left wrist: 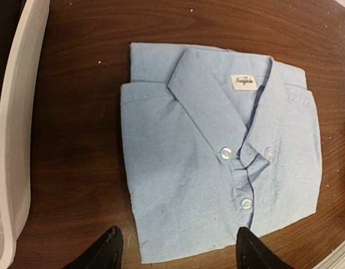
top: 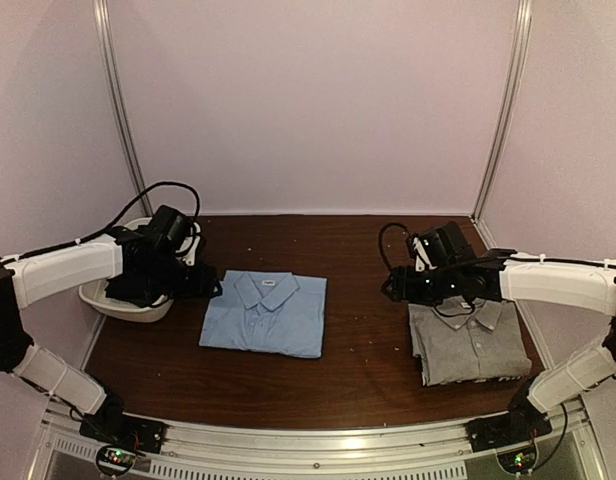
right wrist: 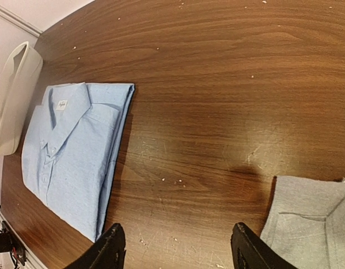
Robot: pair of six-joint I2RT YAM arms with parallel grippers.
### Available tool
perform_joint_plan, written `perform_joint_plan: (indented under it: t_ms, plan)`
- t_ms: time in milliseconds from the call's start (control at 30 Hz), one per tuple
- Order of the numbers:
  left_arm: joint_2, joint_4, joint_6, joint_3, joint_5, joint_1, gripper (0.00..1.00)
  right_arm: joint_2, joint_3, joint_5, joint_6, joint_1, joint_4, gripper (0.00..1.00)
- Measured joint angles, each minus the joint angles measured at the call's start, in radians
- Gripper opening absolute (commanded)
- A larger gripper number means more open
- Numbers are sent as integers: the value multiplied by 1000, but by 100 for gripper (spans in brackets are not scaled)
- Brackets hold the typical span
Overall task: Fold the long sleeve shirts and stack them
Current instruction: Move the square-folded shirt to the center of the board.
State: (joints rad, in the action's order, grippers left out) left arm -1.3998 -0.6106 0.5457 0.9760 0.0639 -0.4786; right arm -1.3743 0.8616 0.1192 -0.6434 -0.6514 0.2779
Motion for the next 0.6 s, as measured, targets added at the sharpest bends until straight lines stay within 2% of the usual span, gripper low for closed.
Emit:
perform_joint_plan:
  t_ms: [367, 600]
  plan:
    - [35, 11, -74, 105, 80, 0, 71, 58, 33, -209, -39, -13, 250, 71]
    - [19, 35, -107, 126, 159, 0, 71, 63, 34, -306, -137, -160, 408, 77]
